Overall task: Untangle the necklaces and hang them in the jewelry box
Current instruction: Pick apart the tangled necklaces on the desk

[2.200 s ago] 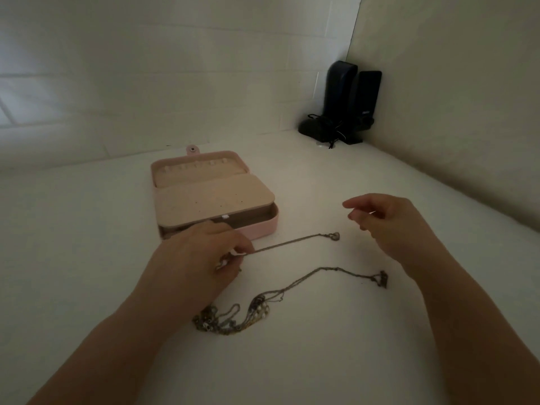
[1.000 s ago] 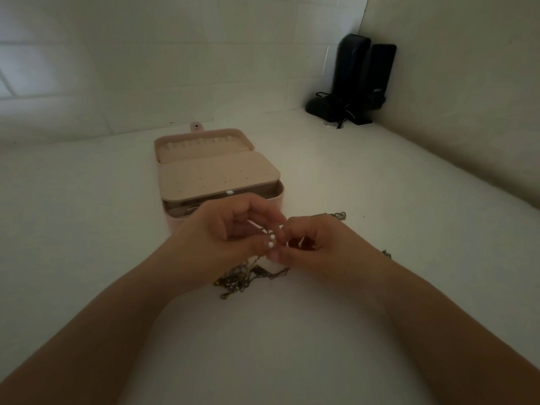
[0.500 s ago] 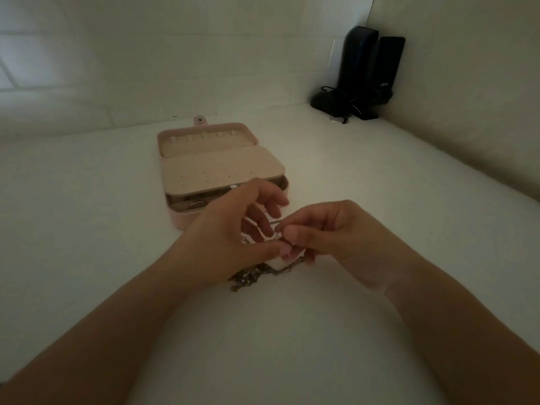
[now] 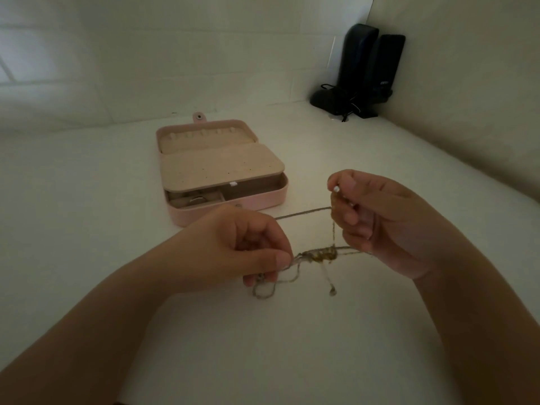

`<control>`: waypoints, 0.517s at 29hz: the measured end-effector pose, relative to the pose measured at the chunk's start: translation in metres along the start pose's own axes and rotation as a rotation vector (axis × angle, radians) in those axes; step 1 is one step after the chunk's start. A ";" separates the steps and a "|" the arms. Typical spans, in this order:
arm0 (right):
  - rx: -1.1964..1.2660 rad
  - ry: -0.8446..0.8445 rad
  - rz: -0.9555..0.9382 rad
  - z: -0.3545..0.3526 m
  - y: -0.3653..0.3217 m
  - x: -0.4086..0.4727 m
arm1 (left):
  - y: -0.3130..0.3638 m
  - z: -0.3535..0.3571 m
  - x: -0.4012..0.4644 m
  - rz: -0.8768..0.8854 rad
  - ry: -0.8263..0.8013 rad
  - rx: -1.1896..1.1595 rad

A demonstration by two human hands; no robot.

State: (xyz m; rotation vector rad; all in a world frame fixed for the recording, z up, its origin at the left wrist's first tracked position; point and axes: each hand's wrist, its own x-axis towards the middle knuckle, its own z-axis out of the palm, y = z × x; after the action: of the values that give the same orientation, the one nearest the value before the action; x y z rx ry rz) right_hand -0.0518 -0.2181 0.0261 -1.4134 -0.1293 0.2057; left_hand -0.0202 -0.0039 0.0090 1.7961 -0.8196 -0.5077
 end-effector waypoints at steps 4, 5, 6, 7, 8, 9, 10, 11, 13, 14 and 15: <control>-0.097 -0.040 0.055 -0.001 0.002 0.001 | -0.003 -0.002 -0.001 0.085 -0.072 0.068; -0.108 -0.034 0.060 -0.001 0.002 0.001 | -0.003 -0.002 -0.001 0.073 -0.100 0.020; -0.113 -0.030 0.061 -0.001 0.002 0.001 | -0.002 -0.001 -0.002 0.045 -0.132 -0.047; -0.110 -0.033 0.057 -0.001 0.003 0.001 | -0.003 0.000 -0.002 0.014 -0.166 -0.107; -0.102 -0.045 0.048 -0.001 0.003 0.001 | -0.003 0.001 -0.002 -0.013 -0.191 -0.150; -0.088 -0.062 0.037 0.000 0.004 0.002 | -0.003 0.002 -0.001 -0.035 -0.191 -0.168; -0.072 -0.076 0.028 0.000 0.004 0.002 | -0.003 0.003 0.000 -0.055 -0.167 -0.173; -0.054 -0.088 0.023 0.001 0.005 0.003 | -0.003 0.004 0.001 -0.073 -0.123 -0.174; -0.014 -0.118 0.018 0.004 0.006 0.003 | -0.002 0.004 0.003 -0.095 -0.023 -0.185; 0.007 -0.140 0.017 0.006 0.007 0.004 | -0.001 0.005 0.004 -0.098 0.015 -0.184; 0.024 -0.165 0.018 0.008 0.008 0.004 | -0.002 0.005 0.005 -0.093 0.045 -0.167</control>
State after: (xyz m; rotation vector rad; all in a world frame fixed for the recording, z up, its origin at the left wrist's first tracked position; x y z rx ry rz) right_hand -0.0503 -0.2084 0.0191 -1.3728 -0.2494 0.3374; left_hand -0.0197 -0.0107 0.0058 1.6899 -0.6460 -0.5771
